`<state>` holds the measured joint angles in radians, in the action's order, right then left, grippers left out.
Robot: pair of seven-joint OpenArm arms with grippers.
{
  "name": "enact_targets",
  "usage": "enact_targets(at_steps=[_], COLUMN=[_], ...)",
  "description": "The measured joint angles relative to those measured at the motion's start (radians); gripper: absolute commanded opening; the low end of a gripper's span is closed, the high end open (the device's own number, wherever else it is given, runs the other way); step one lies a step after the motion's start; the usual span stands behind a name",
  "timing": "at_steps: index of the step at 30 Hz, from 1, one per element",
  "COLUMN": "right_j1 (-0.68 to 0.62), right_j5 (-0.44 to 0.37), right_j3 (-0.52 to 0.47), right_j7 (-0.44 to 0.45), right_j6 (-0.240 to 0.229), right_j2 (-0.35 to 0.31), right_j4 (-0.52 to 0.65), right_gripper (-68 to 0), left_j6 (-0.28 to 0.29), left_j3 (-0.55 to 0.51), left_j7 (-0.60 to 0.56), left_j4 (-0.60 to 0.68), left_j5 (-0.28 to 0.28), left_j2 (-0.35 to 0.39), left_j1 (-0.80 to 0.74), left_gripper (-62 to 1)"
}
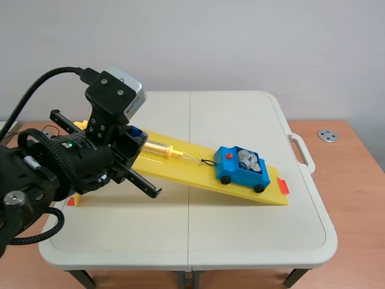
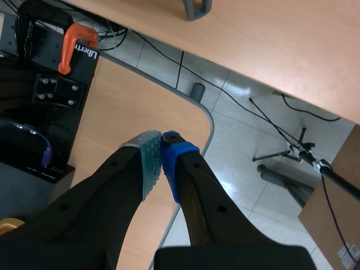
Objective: Place the four metal weights on the blue cart on the ramp.
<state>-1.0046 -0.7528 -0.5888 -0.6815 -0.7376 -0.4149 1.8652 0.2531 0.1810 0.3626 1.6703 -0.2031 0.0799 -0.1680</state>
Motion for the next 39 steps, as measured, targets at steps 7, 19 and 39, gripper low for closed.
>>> enact_targets(at_steps=[7,19,39], right_j1=[-0.041,-0.040,-0.040], right_j5=[0.001,0.004,0.004], right_j3=[-0.014,-0.014,-0.014], right_j7=[0.003,0.003,0.003], right_j6=[0.000,0.000,0.000], right_j2=[0.024,0.024,0.024], right_j4=[0.000,0.000,0.000], right_gripper=[-66.9,-66.9,-66.9], left_j6=[-0.044,-0.043,-0.043], left_j3=[0.000,0.000,0.000], left_j7=[0.000,0.000,0.000], left_j4=[-0.111,-0.131,-0.131], left_j5=[-0.010,-0.009,-0.009], left_j2=[0.000,0.000,0.000], left_j1=[0.050,0.049,0.049], left_gripper=[-58.2,-58.2,-58.2])
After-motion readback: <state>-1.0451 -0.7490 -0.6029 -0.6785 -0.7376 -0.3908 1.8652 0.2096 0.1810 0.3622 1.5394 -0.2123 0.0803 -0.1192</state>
